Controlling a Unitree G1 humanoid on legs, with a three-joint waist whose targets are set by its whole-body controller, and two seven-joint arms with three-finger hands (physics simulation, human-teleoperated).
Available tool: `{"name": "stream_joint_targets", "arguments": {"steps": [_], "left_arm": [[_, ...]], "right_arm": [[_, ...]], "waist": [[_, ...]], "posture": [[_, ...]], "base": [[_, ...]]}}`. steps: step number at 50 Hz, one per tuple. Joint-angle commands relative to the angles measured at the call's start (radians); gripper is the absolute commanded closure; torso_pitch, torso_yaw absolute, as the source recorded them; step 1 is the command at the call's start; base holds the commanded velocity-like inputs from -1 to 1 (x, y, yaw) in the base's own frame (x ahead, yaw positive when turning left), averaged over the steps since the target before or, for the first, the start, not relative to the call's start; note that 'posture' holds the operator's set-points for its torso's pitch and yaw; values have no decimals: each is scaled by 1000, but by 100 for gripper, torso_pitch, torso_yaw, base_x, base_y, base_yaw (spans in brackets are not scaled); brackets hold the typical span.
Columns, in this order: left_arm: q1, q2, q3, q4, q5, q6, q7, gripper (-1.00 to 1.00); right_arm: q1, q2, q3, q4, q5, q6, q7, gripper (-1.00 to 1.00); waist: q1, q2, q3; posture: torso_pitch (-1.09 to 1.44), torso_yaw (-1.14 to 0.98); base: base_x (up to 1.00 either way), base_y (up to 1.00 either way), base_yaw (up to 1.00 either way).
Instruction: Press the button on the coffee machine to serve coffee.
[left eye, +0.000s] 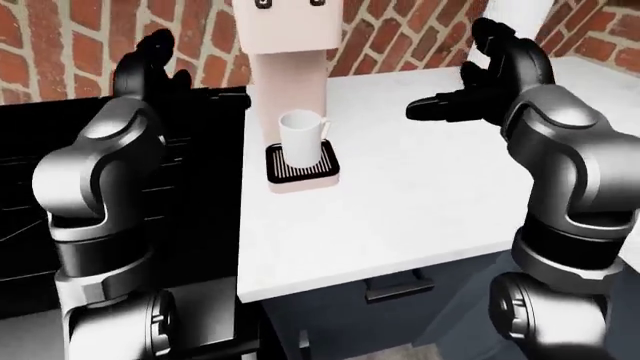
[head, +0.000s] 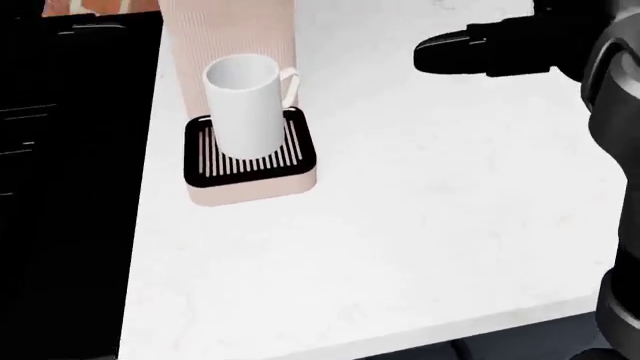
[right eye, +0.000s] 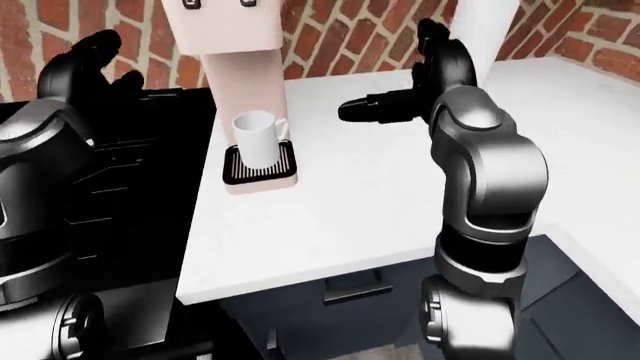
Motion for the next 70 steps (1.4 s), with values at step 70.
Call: {"name": "stream_joint_targets", "arguments": {"steps": [70], "left_arm": [[0, -6, 18, -11, 27, -43, -18, -100]], "right_arm": [[-16, 9, 11, -34, -65, -42, 21, -100]], "waist": [[11, 14, -83]], "posture": [[-8, 0]], "base": [[3, -1, 7]]}}
